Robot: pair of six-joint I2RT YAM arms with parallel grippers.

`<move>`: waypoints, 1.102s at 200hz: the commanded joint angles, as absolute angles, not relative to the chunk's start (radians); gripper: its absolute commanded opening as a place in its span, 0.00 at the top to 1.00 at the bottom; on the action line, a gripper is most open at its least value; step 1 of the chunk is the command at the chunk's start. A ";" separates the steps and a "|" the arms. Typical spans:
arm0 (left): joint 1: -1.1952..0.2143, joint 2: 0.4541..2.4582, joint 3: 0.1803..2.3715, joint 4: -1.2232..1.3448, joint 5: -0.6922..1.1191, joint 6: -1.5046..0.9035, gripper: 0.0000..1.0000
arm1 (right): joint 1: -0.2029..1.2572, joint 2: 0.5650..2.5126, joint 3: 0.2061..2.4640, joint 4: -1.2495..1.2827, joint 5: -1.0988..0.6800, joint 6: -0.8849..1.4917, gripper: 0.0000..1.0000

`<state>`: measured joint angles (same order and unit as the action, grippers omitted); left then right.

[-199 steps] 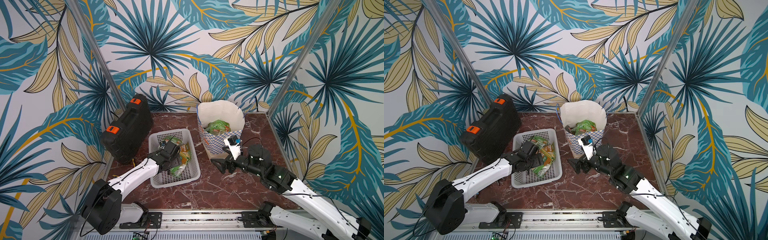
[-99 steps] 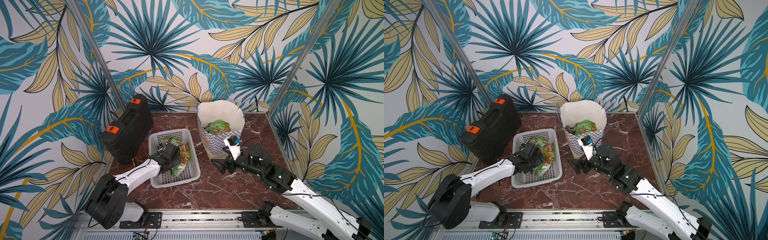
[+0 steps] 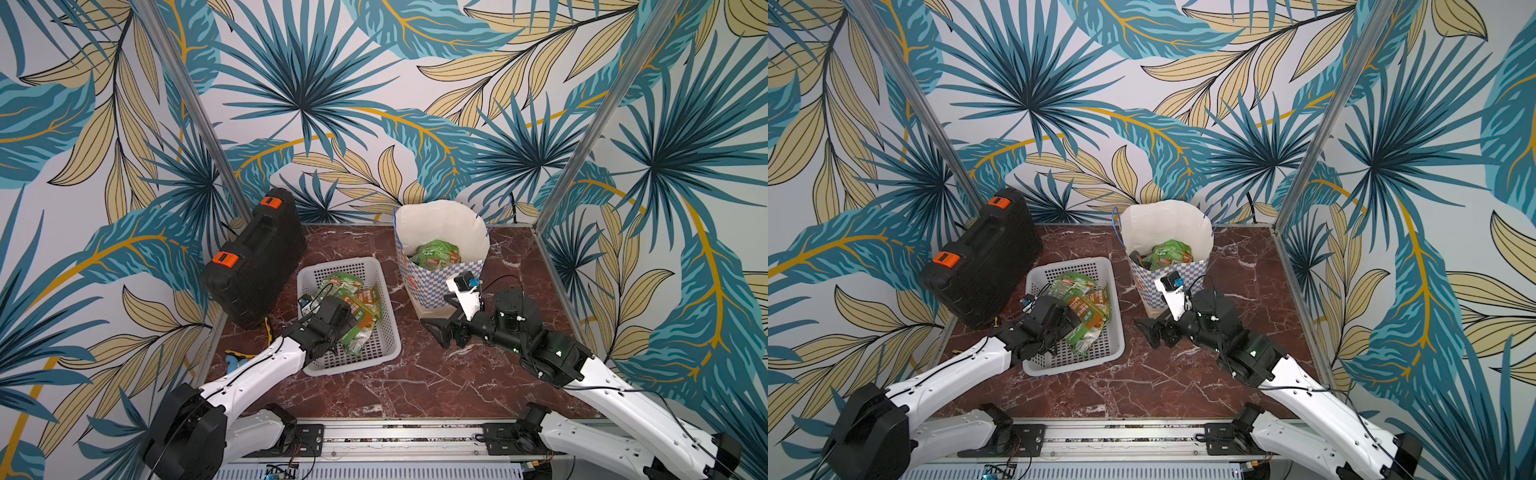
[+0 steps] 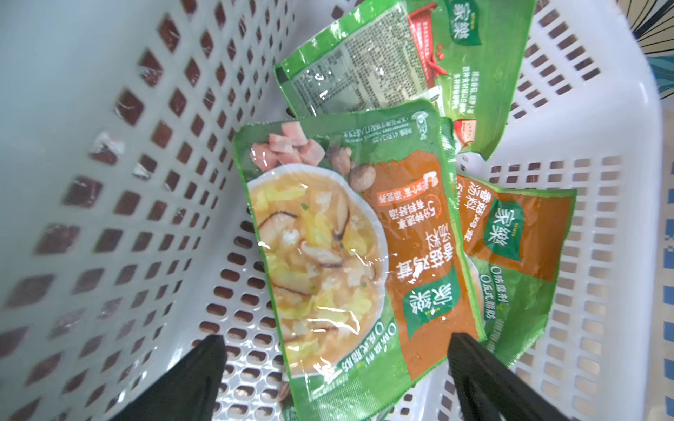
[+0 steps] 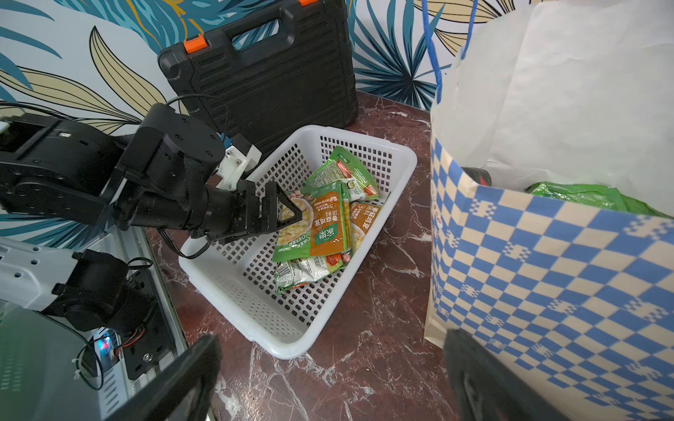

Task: Place the condiment packets inside the bag
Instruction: Pick up the condiment packet from the storage box.

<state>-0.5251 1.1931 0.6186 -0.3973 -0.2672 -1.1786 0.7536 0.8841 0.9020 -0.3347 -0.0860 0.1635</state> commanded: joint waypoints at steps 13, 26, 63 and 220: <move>-0.488 1.298 0.586 -0.235 -0.182 -1.173 0.02 | 0.759 0.885 0.919 -0.341 -0.072 0.148 0.01; -0.485 1.323 0.577 -0.183 -0.159 -1.177 0.06 | 0.762 0.884 0.920 -0.342 -0.072 0.148 0.00; -0.482 1.300 0.576 -0.143 -0.159 -1.172 0.34 | 0.761 0.881 0.920 -0.344 -0.068 0.147 0.01; -0.465 1.226 0.804 -0.329 -0.206 -0.992 1.00 | 0.767 0.888 0.923 -0.349 -0.059 0.143 0.00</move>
<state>-0.4690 1.2366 0.7013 -0.2760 -0.2123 -1.0626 0.7612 0.8841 0.9043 -0.3355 -0.0731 0.1596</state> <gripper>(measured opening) 0.043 0.995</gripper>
